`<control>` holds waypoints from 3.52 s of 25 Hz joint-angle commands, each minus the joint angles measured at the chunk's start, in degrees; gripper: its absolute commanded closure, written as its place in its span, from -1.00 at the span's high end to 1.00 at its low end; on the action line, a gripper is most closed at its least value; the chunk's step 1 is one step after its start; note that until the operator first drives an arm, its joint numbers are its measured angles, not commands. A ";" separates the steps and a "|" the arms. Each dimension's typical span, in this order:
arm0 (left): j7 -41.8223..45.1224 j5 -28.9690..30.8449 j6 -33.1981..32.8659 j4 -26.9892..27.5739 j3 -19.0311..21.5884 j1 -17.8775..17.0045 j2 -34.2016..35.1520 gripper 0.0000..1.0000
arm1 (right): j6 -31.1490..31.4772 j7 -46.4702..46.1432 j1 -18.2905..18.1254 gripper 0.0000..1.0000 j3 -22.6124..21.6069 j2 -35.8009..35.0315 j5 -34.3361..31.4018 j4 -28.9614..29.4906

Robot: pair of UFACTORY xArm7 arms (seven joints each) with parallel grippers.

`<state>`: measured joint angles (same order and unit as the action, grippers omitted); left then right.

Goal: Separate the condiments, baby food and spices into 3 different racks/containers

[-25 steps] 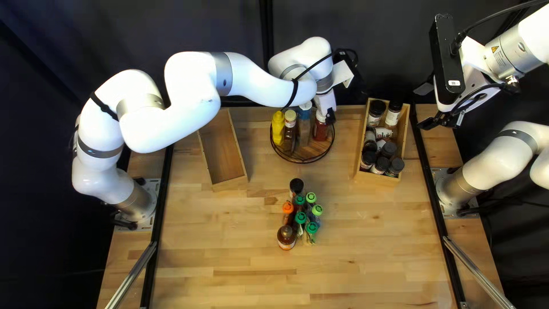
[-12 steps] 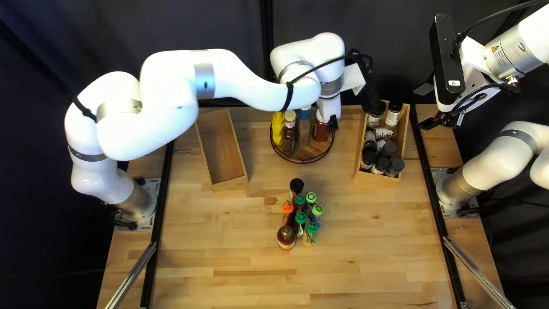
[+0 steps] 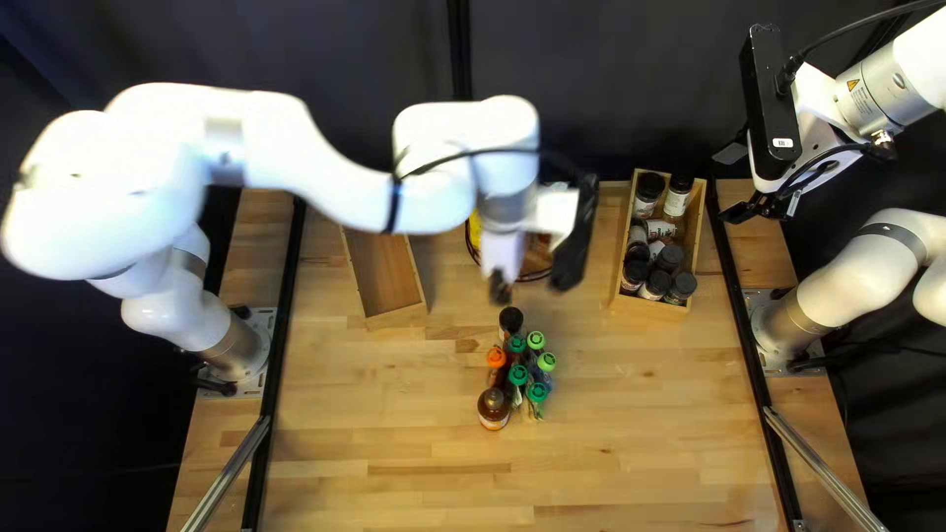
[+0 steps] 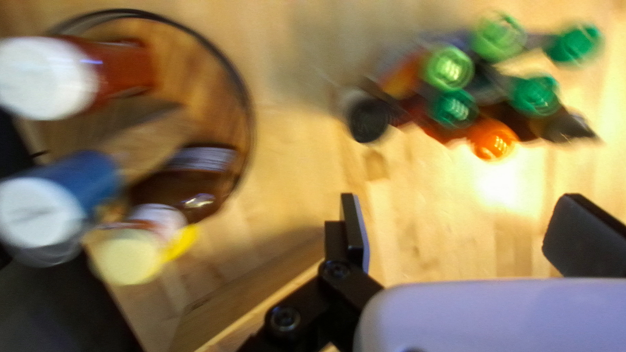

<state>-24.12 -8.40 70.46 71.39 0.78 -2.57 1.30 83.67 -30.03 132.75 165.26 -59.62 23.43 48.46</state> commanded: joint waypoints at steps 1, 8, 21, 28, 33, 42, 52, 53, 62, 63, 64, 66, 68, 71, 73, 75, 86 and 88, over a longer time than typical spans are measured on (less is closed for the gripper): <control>-0.80 -0.36 -0.63 -7.42 4.11 -4.03 5.91 1.00 | 0.00 0.00 0.00 1.00 0.00 0.00 0.00 0.00; -1.31 3.79 -1.88 -12.22 8.51 -7.65 6.70 1.00 | 0.00 0.00 0.00 1.00 0.00 0.00 0.00 0.00; -14.69 6.02 -18.53 -17.99 5.46 -5.40 2.89 1.00 | 0.00 0.00 0.00 1.00 0.00 0.00 0.00 0.00; -16.82 4.55 -26.76 -19.63 5.94 -5.97 0.59 1.00 | 0.00 0.00 0.00 1.00 0.00 0.00 0.00 0.00; -17.31 3.44 -29.42 -18.68 6.64 -6.66 -1.43 1.00 | 0.00 0.00 0.00 1.00 0.00 0.00 0.00 0.00; -20.53 1.30 -32.25 -19.86 6.61 -6.55 -2.23 1.00 | 0.00 0.00 0.00 1.00 0.00 0.00 0.00 0.00; -23.30 0.12 -36.43 -19.66 6.56 -6.21 -5.84 1.00 | 0.00 0.00 0.00 1.00 0.00 0.00 0.00 0.00; -23.33 0.12 -36.51 -19.89 6.58 -6.23 -5.71 1.00 | 0.00 0.00 0.00 1.00 0.00 0.00 0.00 0.00; -22.79 0.65 -36.61 -20.33 6.36 -6.13 -5.63 -1.00 | 0.00 0.00 0.00 1.00 0.00 0.00 0.00 0.00; -22.75 0.69 -36.42 -20.32 6.30 -6.08 -5.50 -1.00 | 0.00 0.00 0.00 1.00 0.00 0.00 0.00 0.00; -22.62 0.78 -36.13 -20.29 6.28 -6.08 -5.29 -1.00 | 0.00 0.00 0.00 1.00 0.00 0.00 0.00 0.00; -21.12 1.92 -33.32 -19.73 6.37 -6.24 -3.25 -1.00 | 0.00 0.00 0.00 1.00 0.00 0.00 0.00 0.00; -18.76 3.55 -28.54 -18.29 6.57 -6.13 -0.39 -1.00 | 0.00 0.00 0.00 1.00 0.00 0.00 0.00 0.00; -15.35 5.73 -20.58 -15.55 6.68 -5.40 4.10 -1.00 | 0.00 0.00 0.00 1.00 0.00 0.00 0.00 0.00; -14.16 6.69 -14.52 -13.29 6.34 -4.65 7.84 -1.00 | 0.00 0.00 0.00 1.00 0.00 0.00 0.00 0.00; -13.79 7.38 -9.30 -10.50 5.85 -3.96 10.17 -1.00 | 0.00 0.00 0.00 1.00 0.00 0.00 0.00 0.00; -23.44 8.02 3.96 9.71 -0.95 0.93 4.26 -1.00 | 0.00 0.00 0.00 1.00 0.00 0.00 0.00 0.00; -25.10 8.05 1.56 10.73 -2.18 2.10 1.58 -1.00 | 0.00 0.00 0.00 1.00 0.00 0.00 0.00 0.00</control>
<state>-46.96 -0.30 74.20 80.36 0.27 -1.98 5.94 83.67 -30.03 132.75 165.26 -59.62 23.43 48.46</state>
